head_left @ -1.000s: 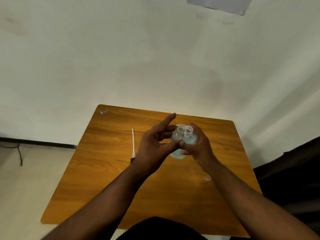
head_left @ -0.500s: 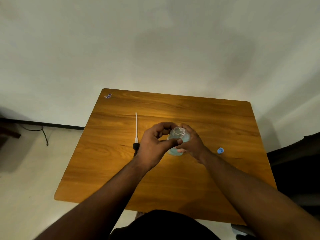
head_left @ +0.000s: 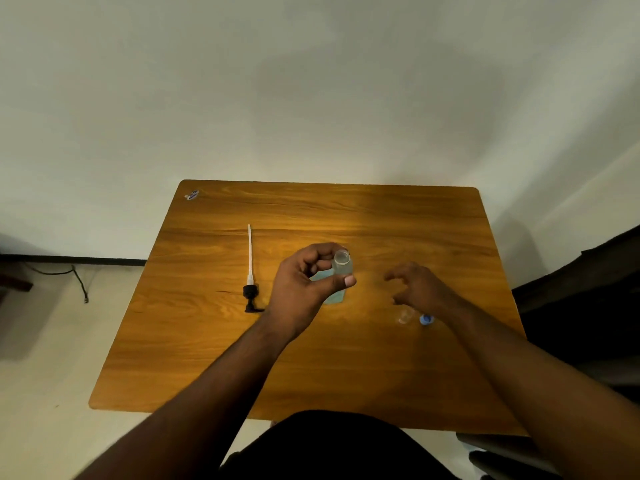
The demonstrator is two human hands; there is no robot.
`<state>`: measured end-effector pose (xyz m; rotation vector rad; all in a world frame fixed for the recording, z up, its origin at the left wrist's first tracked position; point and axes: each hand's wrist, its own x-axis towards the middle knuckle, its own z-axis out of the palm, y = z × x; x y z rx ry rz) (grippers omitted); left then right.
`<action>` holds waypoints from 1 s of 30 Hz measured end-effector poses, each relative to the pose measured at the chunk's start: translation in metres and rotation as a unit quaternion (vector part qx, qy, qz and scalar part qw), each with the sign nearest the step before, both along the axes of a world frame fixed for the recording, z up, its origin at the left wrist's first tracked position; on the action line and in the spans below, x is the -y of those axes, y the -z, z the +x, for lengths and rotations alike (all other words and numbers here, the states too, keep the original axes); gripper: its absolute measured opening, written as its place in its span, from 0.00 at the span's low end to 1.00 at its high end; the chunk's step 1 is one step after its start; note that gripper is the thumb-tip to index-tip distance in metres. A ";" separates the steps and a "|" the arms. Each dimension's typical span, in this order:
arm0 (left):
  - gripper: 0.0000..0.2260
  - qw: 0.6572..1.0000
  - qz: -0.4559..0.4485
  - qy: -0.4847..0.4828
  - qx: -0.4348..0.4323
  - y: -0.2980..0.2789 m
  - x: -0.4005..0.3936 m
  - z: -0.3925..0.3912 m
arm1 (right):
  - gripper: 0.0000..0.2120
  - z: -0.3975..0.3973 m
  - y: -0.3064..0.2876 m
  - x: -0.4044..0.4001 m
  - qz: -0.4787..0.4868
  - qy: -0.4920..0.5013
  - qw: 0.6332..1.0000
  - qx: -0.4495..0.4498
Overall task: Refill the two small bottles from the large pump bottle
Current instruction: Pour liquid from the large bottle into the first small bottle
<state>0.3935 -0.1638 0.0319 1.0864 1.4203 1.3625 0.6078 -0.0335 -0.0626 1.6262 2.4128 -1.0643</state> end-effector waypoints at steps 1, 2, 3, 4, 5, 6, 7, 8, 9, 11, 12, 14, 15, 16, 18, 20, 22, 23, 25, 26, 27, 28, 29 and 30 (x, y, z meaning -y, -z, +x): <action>0.16 1.000 -0.004 0.003 0.001 0.002 -0.001 0.006 | 0.23 0.013 0.002 0.000 -0.018 0.002 1.000 0.023; 0.16 1.000 -0.008 0.004 0.002 0.004 -0.001 0.011 | 0.21 0.021 0.004 0.001 -0.037 0.004 0.998 0.042; 0.16 1.000 -0.012 0.008 0.002 0.005 -0.002 0.018 | 0.21 0.026 0.005 0.002 -0.053 0.005 0.997 0.058; 0.16 1.000 -0.016 0.014 0.001 0.007 -0.003 0.024 | 0.22 0.029 0.006 0.004 -0.064 0.000 0.995 0.073; 0.16 1.000 -0.021 0.018 -0.003 0.009 -0.004 0.030 | 0.24 0.030 0.008 0.006 -0.067 -0.012 0.994 0.089; 0.16 0.999 -0.024 0.021 -0.007 0.011 -0.004 0.035 | 0.26 0.030 0.011 0.008 -0.063 -0.026 0.992 0.105; 0.16 0.999 -0.025 0.023 -0.010 0.012 -0.005 0.039 | 0.29 0.028 0.014 0.009 -0.054 -0.037 0.991 0.116; 0.16 0.999 -0.028 0.024 -0.011 0.014 -0.005 0.042 | 0.31 0.028 0.017 0.010 -0.047 -0.041 0.991 0.118; 0.16 0.999 -0.031 0.023 -0.011 0.015 -0.006 0.046 | 0.32 0.028 0.019 0.010 -0.044 -0.040 0.991 0.116; 0.16 0.999 -0.036 0.019 -0.011 0.017 -0.008 0.052 | 0.34 0.032 0.023 0.007 -0.039 -0.041 0.992 0.114; 0.16 0.999 -0.038 0.018 -0.009 0.017 -0.008 0.055 | 0.34 0.035 0.023 0.005 -0.039 -0.043 0.992 0.115; 0.16 0.999 -0.041 0.016 -0.010 0.020 -0.011 0.062 | 0.35 0.045 0.024 -0.003 -0.042 -0.033 0.993 0.103; 0.16 0.999 -0.044 0.014 -0.011 0.021 -0.012 0.065 | 0.35 0.050 0.025 -0.007 -0.041 -0.024 0.995 0.093; 0.17 0.999 -0.049 0.012 -0.010 0.022 -0.013 0.068 | 0.34 0.056 0.027 -0.012 -0.036 -0.014 0.996 0.085; 0.17 0.998 -0.058 0.010 -0.010 0.025 -0.016 0.074 | 0.29 0.064 0.034 -0.021 -0.003 -0.004 0.997 0.077; 0.17 0.998 -0.064 0.009 -0.017 0.029 -0.020 0.081 | 0.26 0.068 0.044 -0.030 0.034 0.003 0.997 0.069; 0.17 0.997 -0.071 0.005 -0.023 0.032 -0.023 0.086 | 0.26 0.067 0.055 -0.035 0.039 -0.007 0.997 0.063; 0.17 0.997 -0.076 0.000 -0.026 0.035 -0.025 0.089 | 0.26 0.066 0.062 -0.036 0.029 -0.020 0.998 0.061; 0.17 0.996 -0.083 -0.010 -0.029 0.038 -0.028 0.094 | 0.25 0.064 0.076 -0.039 0.002 -0.044 0.997 0.065; 0.17 0.996 -0.085 -0.013 -0.030 0.039 -0.030 0.096 | 0.24 0.063 0.082 -0.039 -0.006 -0.052 0.996 0.074; 0.17 0.996 -0.084 -0.014 -0.032 0.039 -0.030 0.097 | 0.23 0.062 0.086 -0.038 -0.005 -0.059 0.995 0.085; 0.17 0.996 -0.084 -0.014 -0.034 0.039 -0.031 0.099 | 0.20 0.062 0.088 -0.038 -0.002 -0.068 0.993 0.095; 0.17 0.996 -0.086 -0.016 -0.035 0.039 -0.032 0.100 | 0.17 0.061 0.088 -0.038 0.003 -0.078 0.992 0.101; 0.17 0.995 -0.086 -0.017 -0.036 0.038 -0.032 0.101 | 0.14 0.061 0.086 -0.038 0.011 -0.083 0.992 0.095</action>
